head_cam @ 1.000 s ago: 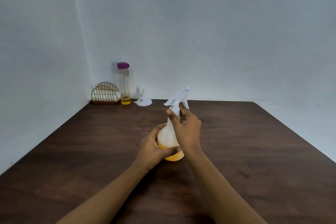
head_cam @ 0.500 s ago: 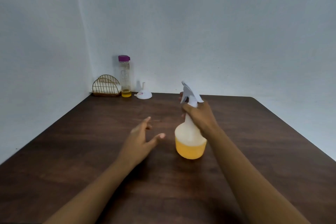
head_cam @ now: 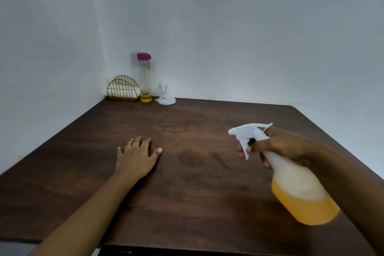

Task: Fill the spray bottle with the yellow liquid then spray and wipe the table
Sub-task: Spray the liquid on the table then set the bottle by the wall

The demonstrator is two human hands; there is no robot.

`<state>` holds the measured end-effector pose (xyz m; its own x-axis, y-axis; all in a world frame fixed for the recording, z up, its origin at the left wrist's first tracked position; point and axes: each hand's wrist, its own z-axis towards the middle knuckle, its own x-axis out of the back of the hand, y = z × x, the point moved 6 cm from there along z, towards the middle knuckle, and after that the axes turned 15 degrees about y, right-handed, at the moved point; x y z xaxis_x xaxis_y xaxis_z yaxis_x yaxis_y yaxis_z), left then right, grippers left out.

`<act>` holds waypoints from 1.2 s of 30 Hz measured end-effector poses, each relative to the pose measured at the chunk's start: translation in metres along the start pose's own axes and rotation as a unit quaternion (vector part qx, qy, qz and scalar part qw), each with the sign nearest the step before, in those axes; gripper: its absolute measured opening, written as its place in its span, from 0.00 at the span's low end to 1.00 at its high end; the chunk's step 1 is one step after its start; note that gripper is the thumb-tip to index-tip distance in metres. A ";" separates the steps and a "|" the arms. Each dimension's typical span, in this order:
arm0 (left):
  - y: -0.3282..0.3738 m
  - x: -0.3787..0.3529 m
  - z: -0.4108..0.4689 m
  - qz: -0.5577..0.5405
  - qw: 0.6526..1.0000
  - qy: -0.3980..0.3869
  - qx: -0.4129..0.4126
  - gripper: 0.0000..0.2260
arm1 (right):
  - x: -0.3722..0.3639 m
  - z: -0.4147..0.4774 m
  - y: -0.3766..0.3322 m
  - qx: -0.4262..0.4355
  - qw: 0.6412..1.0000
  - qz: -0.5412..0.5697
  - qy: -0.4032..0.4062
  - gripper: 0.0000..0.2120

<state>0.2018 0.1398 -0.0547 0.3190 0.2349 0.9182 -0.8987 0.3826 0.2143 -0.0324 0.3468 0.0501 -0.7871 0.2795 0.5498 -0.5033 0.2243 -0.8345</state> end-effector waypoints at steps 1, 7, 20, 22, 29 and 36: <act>0.000 0.000 0.000 0.002 1.000 -0.001 0.000 0.29 | 0.001 0.002 0.004 -0.002 1.000 -0.017 -0.001 0.07; 0.001 0.001 -0.001 0.008 1.000 -0.003 0.002 0.30 | 0.005 0.014 0.019 -0.015 0.999 -0.050 0.014 0.10; 0.001 0.002 -0.001 0.011 1.000 -0.009 -0.001 0.29 | 0.007 0.017 0.026 -0.026 0.998 -0.058 0.005 0.13; 0.001 0.002 -0.001 0.013 1.000 -0.005 -0.002 0.29 | 0.005 0.017 0.027 -0.025 0.998 -0.057 0.009 0.15; -0.001 -0.001 -0.001 0.006 1.000 -0.003 -0.002 0.29 | 0.011 0.012 0.014 0.003 1.000 -0.019 0.019 0.10; -0.001 0.000 -0.001 -0.001 1.000 -0.006 0.001 0.28 | 0.023 0.021 -0.006 0.109 0.972 0.160 0.130 0.16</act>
<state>0.2030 0.1404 -0.0551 0.3167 0.2246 0.9215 -0.8988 0.3814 0.2160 -0.0547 0.3321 0.0666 -0.8134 0.5358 0.2264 -0.3330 -0.1096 -0.9365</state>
